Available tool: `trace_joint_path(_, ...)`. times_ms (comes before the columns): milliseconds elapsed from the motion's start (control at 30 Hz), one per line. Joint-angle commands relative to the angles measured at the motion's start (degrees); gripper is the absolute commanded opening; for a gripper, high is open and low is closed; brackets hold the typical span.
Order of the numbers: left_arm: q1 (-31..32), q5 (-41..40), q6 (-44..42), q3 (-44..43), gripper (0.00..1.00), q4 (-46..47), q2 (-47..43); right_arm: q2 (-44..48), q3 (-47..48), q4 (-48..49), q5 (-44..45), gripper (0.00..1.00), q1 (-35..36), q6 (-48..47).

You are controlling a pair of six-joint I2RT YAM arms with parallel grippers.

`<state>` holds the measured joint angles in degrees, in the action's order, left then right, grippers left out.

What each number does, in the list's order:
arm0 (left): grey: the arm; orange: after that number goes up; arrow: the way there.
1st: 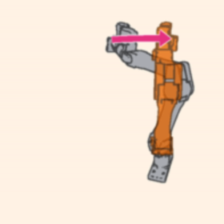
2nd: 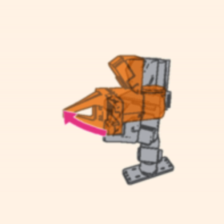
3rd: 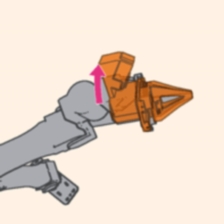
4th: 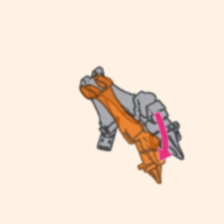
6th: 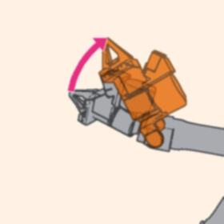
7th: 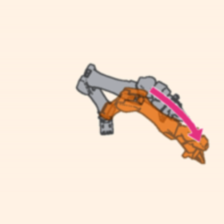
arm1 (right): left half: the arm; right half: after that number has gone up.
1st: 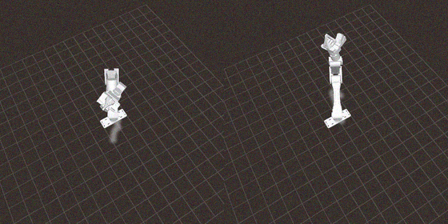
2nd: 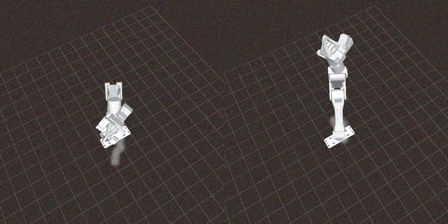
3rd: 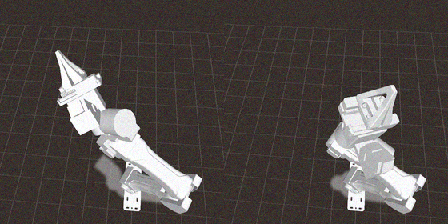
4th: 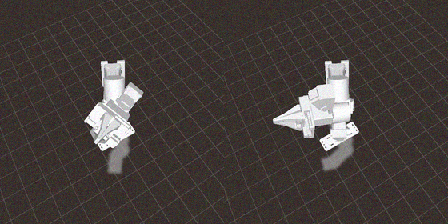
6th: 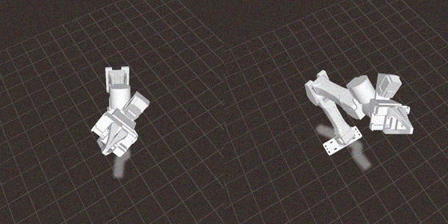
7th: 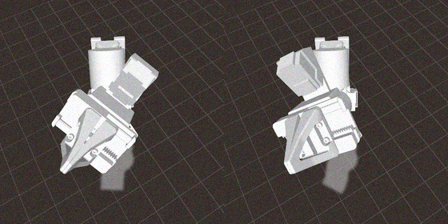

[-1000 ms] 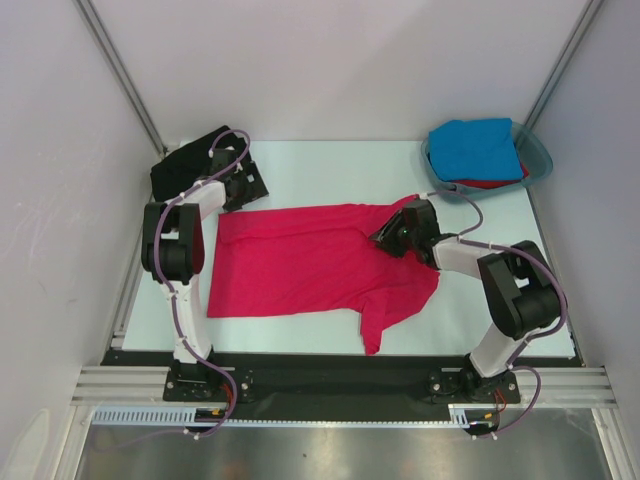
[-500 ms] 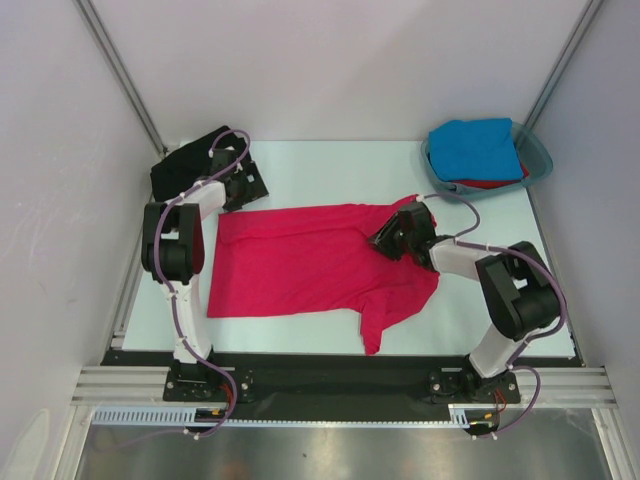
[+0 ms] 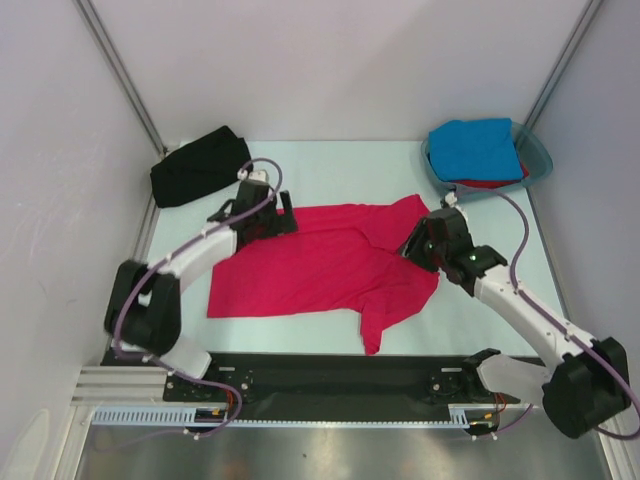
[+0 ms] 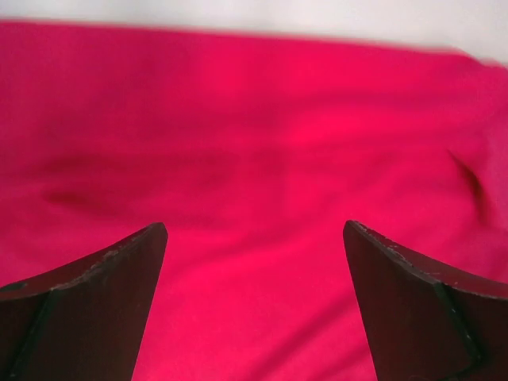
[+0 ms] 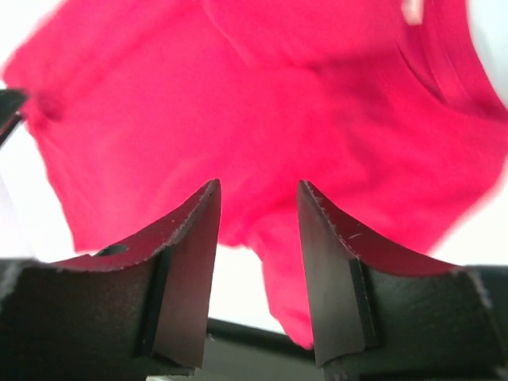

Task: Fold and stack the t-shirts
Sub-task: Fold the tshirt

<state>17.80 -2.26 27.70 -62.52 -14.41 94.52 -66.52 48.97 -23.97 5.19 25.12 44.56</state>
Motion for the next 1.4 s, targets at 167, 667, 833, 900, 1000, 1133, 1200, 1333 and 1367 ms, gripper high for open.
trace_joint_path(167,5.3,-8.8,9.3,21.5,1.00,-3.5,-24.2,9.5,-9.3,-15.3,3.5,0.46,3.2,6.1)
trace_joint_path(667,8.7,-12.8,14.8,29.2,1.00,-16.9,-36.8,12.4,-17.9,-18.1,2.7,0.45,10.3,21.4)
trace_joint_path(833,8.9,-13.4,13.2,26.2,1.00,-15.7,-30.0,7.8,-20.0,-13.0,4.1,0.45,12.5,22.3)
trace_joint_path(900,9.0,-14.1,12.7,25.2,1.00,-16.1,-26.7,6.6,-19.8,-10.5,4.6,0.44,12.8,22.0)
trace_joint_path(1000,9.0,-14.4,11.8,24.5,1.00,-15.0,-24.9,4.5,-19.6,-8.3,7.1,0.45,13.4,21.4)
trace_joint_path(1133,9.1,-13.9,11.1,24.5,1.00,-13.5,-24.6,-2.2,-18.3,-6.1,8.3,0.46,13.5,20.5)
trace_joint_path(1200,9.1,-13.8,11.1,24.5,1.00,-13.1,-24.6,-4.0,-18.2,-4.7,7.8,0.45,13.8,20.6)
trace_joint_path(1333,9.2,-13.6,10.6,24.0,1.00,-12.5,-23.8,-7.0,-18.3,-2.5,8.0,0.45,14.4,20.3)
trace_joint_path(1367,9.1,-13.4,10.5,23.9,1.00,-12.4,-23.4,-8.0,-18.0,-2.6,8.0,0.45,14.5,20.3)
